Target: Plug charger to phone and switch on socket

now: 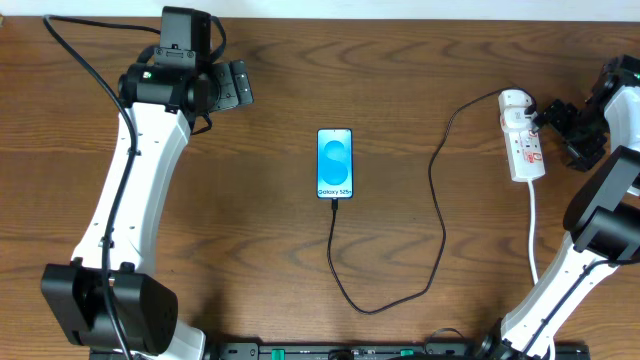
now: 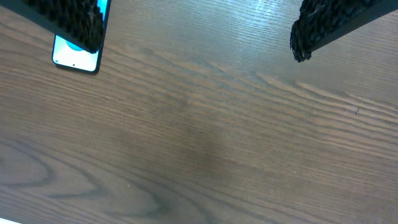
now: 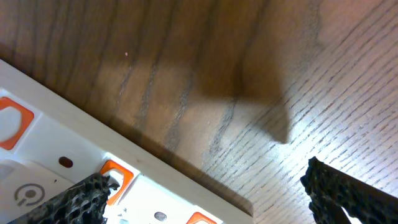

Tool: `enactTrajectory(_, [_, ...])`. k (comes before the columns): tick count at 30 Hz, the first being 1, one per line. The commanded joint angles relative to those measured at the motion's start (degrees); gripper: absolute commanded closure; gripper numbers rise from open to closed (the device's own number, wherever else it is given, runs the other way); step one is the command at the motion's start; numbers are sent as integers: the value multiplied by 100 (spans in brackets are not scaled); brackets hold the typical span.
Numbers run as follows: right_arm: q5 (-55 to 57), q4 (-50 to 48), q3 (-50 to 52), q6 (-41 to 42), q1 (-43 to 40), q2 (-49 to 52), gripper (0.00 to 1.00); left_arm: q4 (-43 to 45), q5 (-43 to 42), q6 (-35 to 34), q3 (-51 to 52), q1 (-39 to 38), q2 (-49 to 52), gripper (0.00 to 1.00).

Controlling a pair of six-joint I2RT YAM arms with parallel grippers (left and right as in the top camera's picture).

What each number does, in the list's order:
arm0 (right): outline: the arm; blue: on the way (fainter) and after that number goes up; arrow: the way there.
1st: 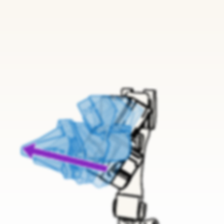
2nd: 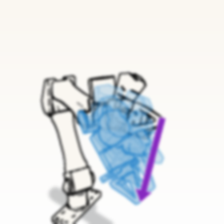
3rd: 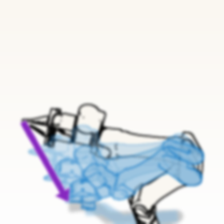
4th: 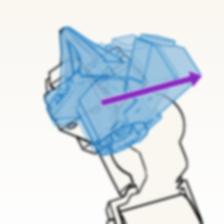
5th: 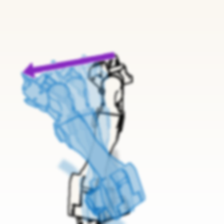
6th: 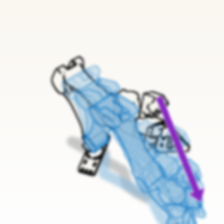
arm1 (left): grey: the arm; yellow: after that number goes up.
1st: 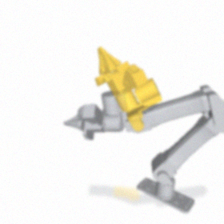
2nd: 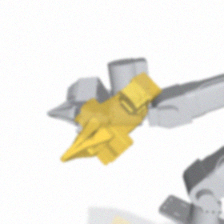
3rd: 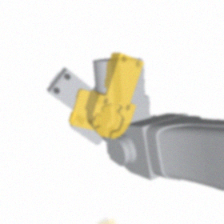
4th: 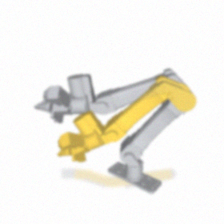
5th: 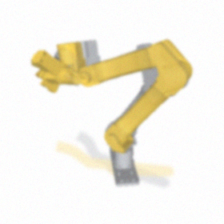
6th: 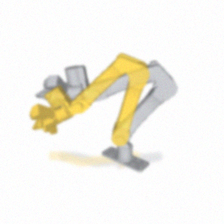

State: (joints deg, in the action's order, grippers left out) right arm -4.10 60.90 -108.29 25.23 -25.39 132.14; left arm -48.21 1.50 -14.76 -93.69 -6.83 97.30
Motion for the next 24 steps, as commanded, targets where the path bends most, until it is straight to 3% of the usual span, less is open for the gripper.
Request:
enactTrajectory(1, [-280, 129, 39, 2, 122, 192, 1, -20, 70, 55, -17, 17, 33, 2])
enactTrajectory(15, [-315, 428, 33, -70, 116, 129, 1, -20, 70, 55, -17, 17, 33, 2])
enactTrajectory(24, [-313, 1165, 26, -138, -197, -1010, 1, -20, 70, 55, -17, 17, 33, 2])
